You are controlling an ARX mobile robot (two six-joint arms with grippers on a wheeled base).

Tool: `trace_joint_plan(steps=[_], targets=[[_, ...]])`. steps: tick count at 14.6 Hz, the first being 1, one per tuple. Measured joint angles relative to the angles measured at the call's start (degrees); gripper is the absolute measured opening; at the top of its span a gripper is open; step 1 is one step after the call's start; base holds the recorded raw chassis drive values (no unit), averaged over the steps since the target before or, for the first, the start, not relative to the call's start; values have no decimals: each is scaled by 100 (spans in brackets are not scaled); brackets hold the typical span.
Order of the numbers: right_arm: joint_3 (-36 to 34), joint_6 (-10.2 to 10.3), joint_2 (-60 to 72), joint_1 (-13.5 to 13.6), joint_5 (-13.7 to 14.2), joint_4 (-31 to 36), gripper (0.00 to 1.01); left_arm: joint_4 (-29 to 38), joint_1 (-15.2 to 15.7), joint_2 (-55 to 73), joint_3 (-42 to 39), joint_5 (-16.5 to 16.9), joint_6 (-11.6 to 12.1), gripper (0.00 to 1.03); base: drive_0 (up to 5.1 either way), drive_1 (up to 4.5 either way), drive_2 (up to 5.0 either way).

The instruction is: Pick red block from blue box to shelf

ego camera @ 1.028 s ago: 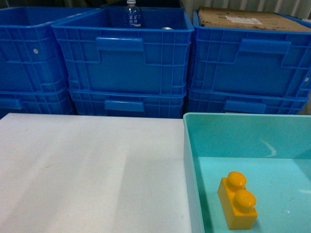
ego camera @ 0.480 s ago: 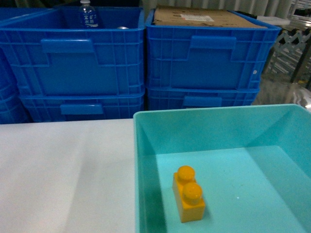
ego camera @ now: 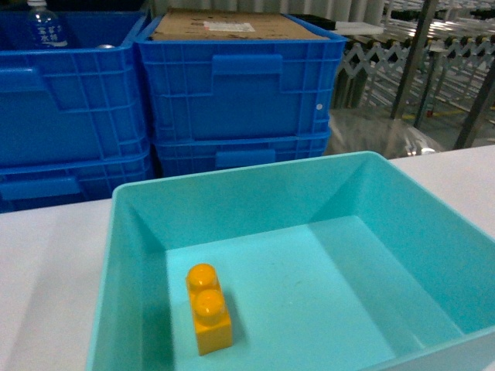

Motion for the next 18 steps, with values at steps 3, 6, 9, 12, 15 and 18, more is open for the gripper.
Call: trace_joint_plan(steps=[3, 6, 9, 12, 15, 18], targets=[[0, 0, 13, 35, -20, -11, 29, -7, -7, 0, 0, -11, 0, 98, 285, -541, -279], [-7, 0, 11, 35, -2, 0, 29, -4, -7, 0, 0, 7, 0, 98, 292, -501, -288], [-7, 0, 9, 33, 0, 0, 29, 0, -9, 0, 0, 0, 0, 98, 295, -365, -365], [-9, 0, 7, 33, 0, -2, 29, 2, -2, 0, 0, 22, 2, 98, -38, -221, -221], [-11, 0, 9, 7, 17, -9, 29, 2, -4, 0, 0, 7, 0, 98, -159, -159, -159], [-11, 0, 7, 4, 17, 2, 29, 0, -4, 0, 0, 2, 0, 98, -178, -178, -178]])
